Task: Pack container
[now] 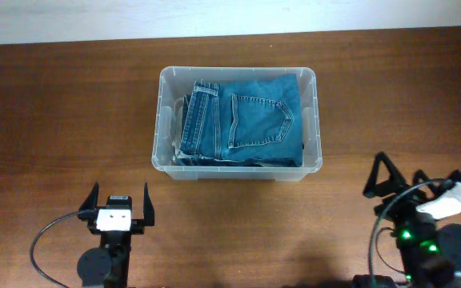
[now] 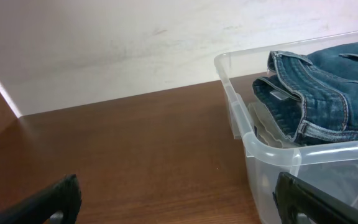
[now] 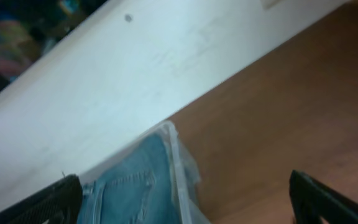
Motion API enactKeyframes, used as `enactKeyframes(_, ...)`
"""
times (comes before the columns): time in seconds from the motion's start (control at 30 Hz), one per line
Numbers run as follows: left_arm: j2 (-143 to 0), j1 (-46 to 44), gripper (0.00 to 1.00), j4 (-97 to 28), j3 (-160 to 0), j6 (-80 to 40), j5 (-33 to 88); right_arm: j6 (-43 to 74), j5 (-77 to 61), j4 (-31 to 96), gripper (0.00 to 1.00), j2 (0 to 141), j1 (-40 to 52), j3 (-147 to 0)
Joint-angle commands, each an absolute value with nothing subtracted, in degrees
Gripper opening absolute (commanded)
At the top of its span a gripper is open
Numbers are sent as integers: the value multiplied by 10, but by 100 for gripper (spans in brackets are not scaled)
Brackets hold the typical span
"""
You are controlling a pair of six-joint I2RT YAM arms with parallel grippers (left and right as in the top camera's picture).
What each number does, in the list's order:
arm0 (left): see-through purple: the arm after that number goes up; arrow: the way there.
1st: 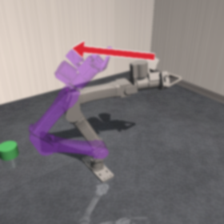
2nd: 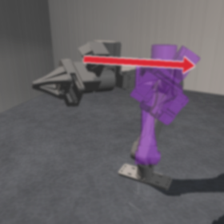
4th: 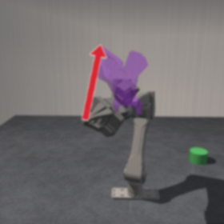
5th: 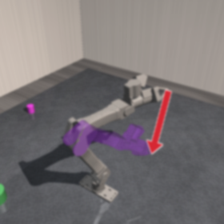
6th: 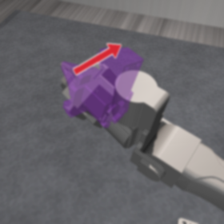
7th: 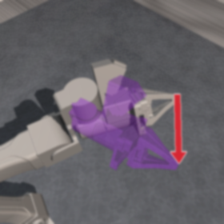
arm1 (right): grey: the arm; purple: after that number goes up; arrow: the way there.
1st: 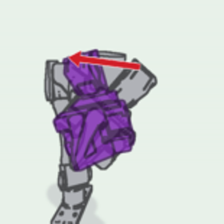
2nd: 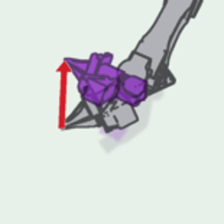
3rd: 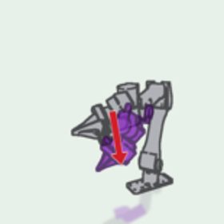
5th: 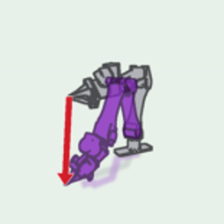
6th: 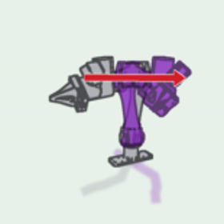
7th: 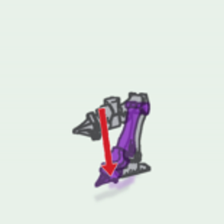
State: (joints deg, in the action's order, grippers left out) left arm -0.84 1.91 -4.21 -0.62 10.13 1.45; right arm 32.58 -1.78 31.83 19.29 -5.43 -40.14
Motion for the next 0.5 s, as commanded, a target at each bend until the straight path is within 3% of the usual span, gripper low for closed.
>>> enactKeyframes(0.0,-3,22,99,-46,-5,108,12,300,-45,248,98,153,-24,-321)
enactKeyframes(0.17,-3,22,100,-46,-5,108,12,265,-45,147,98,121,19,-229)
enactKeyframes(0.47,-3,22,99,-46,-5,108,12,196,-39,110,98,88,26,-170)
